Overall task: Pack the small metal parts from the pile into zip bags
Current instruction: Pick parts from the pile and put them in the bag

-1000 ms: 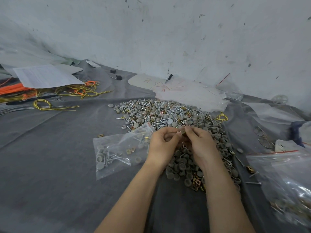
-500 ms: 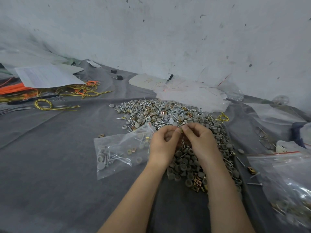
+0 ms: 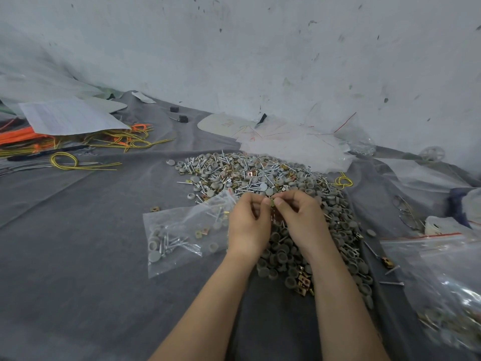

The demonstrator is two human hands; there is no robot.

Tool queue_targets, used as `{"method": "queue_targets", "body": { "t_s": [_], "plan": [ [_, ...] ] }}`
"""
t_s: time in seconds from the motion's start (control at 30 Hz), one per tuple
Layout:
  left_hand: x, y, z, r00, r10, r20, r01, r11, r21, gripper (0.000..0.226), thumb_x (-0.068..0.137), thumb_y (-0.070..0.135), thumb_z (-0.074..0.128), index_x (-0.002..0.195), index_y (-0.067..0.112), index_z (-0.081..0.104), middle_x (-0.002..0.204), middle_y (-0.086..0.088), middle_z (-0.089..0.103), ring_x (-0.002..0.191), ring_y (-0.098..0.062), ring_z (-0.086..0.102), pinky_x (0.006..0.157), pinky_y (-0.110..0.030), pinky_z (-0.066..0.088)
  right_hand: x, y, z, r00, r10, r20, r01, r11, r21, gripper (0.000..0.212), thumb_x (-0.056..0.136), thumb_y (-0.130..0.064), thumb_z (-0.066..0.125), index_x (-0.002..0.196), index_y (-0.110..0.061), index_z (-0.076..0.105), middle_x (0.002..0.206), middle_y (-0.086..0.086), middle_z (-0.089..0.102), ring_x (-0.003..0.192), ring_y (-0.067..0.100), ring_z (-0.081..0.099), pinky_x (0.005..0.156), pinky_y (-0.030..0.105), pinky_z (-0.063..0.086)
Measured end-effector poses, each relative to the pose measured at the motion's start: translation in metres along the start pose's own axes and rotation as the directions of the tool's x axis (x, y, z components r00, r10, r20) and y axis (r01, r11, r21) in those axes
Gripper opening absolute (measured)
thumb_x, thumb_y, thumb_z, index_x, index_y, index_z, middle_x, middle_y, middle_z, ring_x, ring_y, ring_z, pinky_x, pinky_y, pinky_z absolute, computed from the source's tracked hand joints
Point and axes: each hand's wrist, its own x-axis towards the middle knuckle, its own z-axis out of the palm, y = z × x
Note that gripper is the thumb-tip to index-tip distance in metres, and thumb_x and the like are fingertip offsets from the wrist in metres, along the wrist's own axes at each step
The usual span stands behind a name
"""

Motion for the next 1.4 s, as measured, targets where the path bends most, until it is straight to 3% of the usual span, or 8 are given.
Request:
{"method": "queue_targets", "body": {
  "t_s": [0.13, 0.27, 0.57, 0.77, 0.9, 1.13, 1.27, 1.4],
  "plan": [
    [0.004, 0.000, 0.001, 0.998, -0.054, -0.018, 0.054, 0.998, -0.013, 0.017, 0.095, 0.018, 0.055, 0.078, 0.022, 0.054, 0.071, 0.003, 0.056, 0.062, -0.008, 0.050, 0.055, -0.015, 0.040, 0.000, 0.000, 0.003, 0.999, -0.017, -0.040, 0.016, 0.999, -0.034, 0.009, 0.091, -0.012, 0.059, 0.090, -0.020, 0.064, 0.085, -0.014, 0.062, 0.080, -0.005, 0.057, 0.064, 0.001, 0.041],
    [0.006, 0.002, 0.001, 0.990, -0.141, -0.008, 0.138, 0.981, -0.135, 0.016, 0.095, 0.015, 0.055, 0.079, 0.016, 0.056, 0.076, -0.010, 0.059, 0.073, -0.021, 0.056, 0.074, -0.040, 0.051, -0.002, -0.003, 0.004, 0.998, -0.043, -0.050, 0.040, 0.998, -0.057, 0.009, 0.091, -0.014, 0.060, 0.092, -0.021, 0.064, 0.086, -0.015, 0.063, 0.078, -0.008, 0.057, 0.065, 0.000, 0.040],
    [0.005, 0.005, -0.007, 0.977, -0.145, 0.155, 0.191, 0.916, -0.353, 0.017, 0.095, 0.006, 0.053, 0.080, 0.006, 0.060, 0.053, 0.008, 0.061, 0.052, -0.003, 0.057, 0.054, -0.015, 0.049, 0.001, 0.005, -0.007, 0.991, 0.049, 0.126, -0.074, 0.978, 0.197, 0.017, 0.091, -0.012, 0.062, 0.089, -0.027, 0.070, 0.088, -0.003, 0.074, 0.086, 0.011, 0.069, 0.079, 0.025, 0.054],
    [0.001, 0.007, -0.007, 0.984, -0.075, 0.164, 0.101, 0.982, -0.157, 0.009, 0.092, 0.013, 0.060, 0.086, 0.011, 0.065, 0.078, -0.009, 0.068, 0.073, -0.016, 0.064, 0.073, -0.031, 0.056, 0.000, 0.008, -0.006, 0.981, 0.157, 0.110, -0.185, 0.925, 0.333, 0.013, 0.090, -0.015, 0.062, 0.084, -0.022, 0.072, 0.087, 0.002, 0.074, 0.088, 0.018, 0.069, 0.083, 0.036, 0.053],
    [0.000, 0.003, -0.005, 0.995, -0.036, 0.089, 0.036, 0.999, 0.006, 0.019, 0.093, 0.020, 0.059, 0.077, 0.012, 0.062, 0.065, -0.001, 0.057, 0.061, -0.013, 0.050, 0.058, -0.029, 0.044, 0.000, 0.008, -0.003, 0.992, 0.120, 0.026, -0.122, 0.985, 0.119, 0.006, 0.091, -0.025, 0.063, 0.086, -0.025, 0.067, 0.090, -0.001, 0.071, 0.089, 0.013, 0.067, 0.081, 0.026, 0.052],
    [0.001, 0.006, -0.005, 0.994, -0.064, 0.091, 0.077, 0.987, -0.140, 0.026, 0.094, 0.019, 0.058, 0.078, 0.000, 0.065, 0.069, -0.025, 0.057, 0.065, -0.024, 0.048, 0.064, -0.037, 0.041, 0.000, 0.004, 0.004, 0.981, 0.195, 0.026, -0.194, 0.938, 0.287, 0.013, 0.090, -0.024, 0.063, 0.083, -0.016, 0.070, 0.090, 0.015, 0.071, 0.092, 0.032, 0.067, 0.088, 0.048, 0.053],
    [0.002, 0.003, -0.004, 0.997, -0.019, 0.079, 0.023, 0.999, -0.043, 0.033, 0.096, 0.023, 0.054, 0.073, 0.000, 0.059, 0.059, -0.011, 0.046, 0.058, -0.020, 0.040, 0.056, -0.034, 0.035, -0.001, 0.005, -0.001, 0.980, 0.179, 0.081, -0.194, 0.946, 0.260, 0.018, 0.091, -0.031, 0.062, 0.080, -0.019, 0.070, 0.074, -0.001, 0.066, 0.074, 0.016, 0.061, 0.074, 0.035, 0.052],
    [0.002, 0.001, -0.003, 0.997, -0.034, 0.072, 0.027, 0.996, 0.090, 0.037, 0.100, 0.025, 0.044, 0.064, 0.017, 0.040, 0.056, 0.004, 0.037, 0.054, -0.015, 0.034, 0.056, -0.033, 0.030, -0.003, 0.001, -0.004, 0.983, 0.068, 0.171, -0.049, 0.992, -0.112, 0.034, 0.096, -0.040, 0.048, 0.085, -0.012, 0.064, 0.072, 0.003, 0.057, 0.063, 0.013, 0.050, 0.060, 0.015, 0.038]
  ]
}}
